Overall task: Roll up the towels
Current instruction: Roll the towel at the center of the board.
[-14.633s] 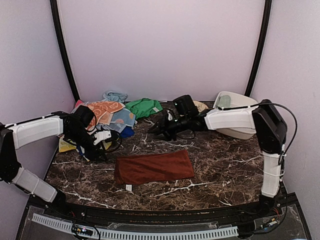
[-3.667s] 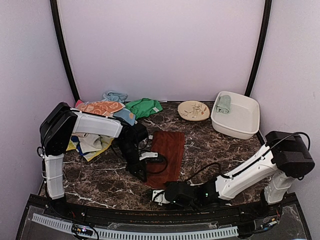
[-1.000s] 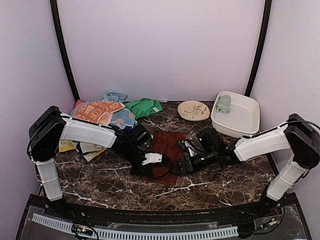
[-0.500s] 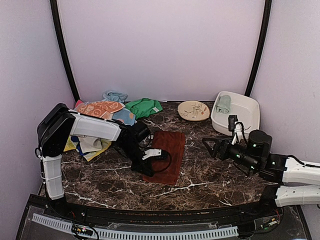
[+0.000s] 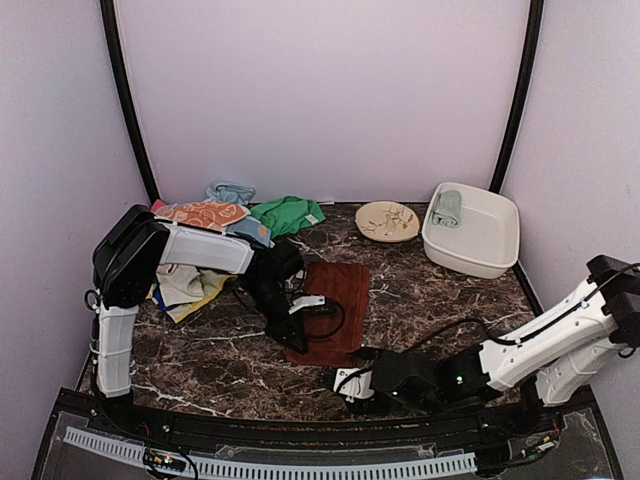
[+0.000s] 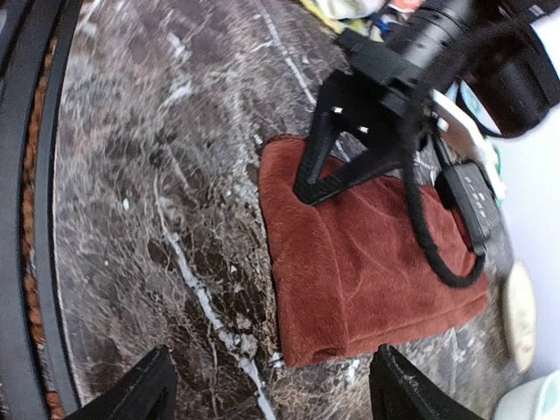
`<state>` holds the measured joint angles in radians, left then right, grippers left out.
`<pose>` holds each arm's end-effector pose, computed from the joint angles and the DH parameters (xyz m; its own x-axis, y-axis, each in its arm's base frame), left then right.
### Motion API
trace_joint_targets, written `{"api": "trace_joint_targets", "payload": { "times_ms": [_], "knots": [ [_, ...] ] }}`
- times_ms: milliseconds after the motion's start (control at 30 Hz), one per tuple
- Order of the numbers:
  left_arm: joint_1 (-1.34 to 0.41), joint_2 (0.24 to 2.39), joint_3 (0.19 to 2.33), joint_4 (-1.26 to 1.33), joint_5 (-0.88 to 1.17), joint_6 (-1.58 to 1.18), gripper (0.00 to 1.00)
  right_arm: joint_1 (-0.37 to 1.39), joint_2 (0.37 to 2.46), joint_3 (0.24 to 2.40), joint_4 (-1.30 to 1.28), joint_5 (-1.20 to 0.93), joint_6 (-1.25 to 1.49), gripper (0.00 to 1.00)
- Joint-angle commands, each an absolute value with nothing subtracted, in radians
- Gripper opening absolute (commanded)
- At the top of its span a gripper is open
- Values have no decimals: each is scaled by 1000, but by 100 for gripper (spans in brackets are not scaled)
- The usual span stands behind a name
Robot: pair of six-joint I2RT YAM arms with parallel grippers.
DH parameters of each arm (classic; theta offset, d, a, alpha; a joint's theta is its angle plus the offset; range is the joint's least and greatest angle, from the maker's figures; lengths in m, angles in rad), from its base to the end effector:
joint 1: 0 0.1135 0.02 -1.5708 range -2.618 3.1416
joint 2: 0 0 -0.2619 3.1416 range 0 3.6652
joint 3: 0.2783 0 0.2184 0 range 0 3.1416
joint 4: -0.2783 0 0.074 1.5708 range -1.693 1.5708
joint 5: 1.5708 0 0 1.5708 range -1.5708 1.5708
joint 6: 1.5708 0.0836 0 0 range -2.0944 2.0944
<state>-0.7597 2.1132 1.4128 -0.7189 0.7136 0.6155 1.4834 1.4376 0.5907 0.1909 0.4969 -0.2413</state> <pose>0.2343 -0.2980 0.1127 -0.2432 0.8331 -0.4968 0.8974 -0.0011 -0.4412 0.0647 0.2816 0.1655 0.1497 -0.6983 -0.7000 -0.8310 0.2947 -0.4717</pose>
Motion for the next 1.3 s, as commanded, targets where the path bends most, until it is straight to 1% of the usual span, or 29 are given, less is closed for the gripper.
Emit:
{"api": "trace_joint_targets", "payload": {
  "times_ms": [0, 67, 233, 400, 533, 600, 700, 767, 900, 1033, 1100, 1267],
  "knots": [
    [-760, 2153, 1422, -794, 693, 606, 2, 1508, 1572, 635, 368, 630, -585, 71],
    [-758, 2157, 1423, -798, 692, 606, 2, 1506, 1635, 638, 449, 642, -684, 68],
    [-756, 2165, 1428, -805, 681, 611, 2, 1477, 1743, 665, 527, 633, -766, 53],
    [-753, 2170, 1427, -808, 675, 618, 2, 1435, 1808, 688, 527, 605, -757, 46],
    [-746, 2168, 1435, -823, 694, 631, 2, 1397, 1839, 712, 472, 569, -666, 42],
    [-734, 2163, 1448, -840, 721, 632, 5, 1385, 1844, 725, 432, 541, -597, 39],
    [-699, 2127, 1435, -828, 783, 628, 17, 1370, 1840, 735, 379, 490, -491, 33],
    [-675, 2080, 1398, -789, 806, 624, 23, 1362, 1832, 740, 356, 471, -436, 27],
    [-630, 1943, 1301, -674, 836, 593, 30, 1330, 1798, 745, 313, 401, -334, 18],
    [-621, 1846, 1230, -635, 822, 589, 32, 1286, 1777, 771, 252, 299, -243, 12],
    [-584, 1818, 1209, -636, 796, 601, 32, 1261, 1764, 787, 229, 246, -209, 9],
    [-567, 1720, 1130, -605, 710, 677, 32, 1156, 1737, 832, 148, 22, -84, 5]
  ]
}}
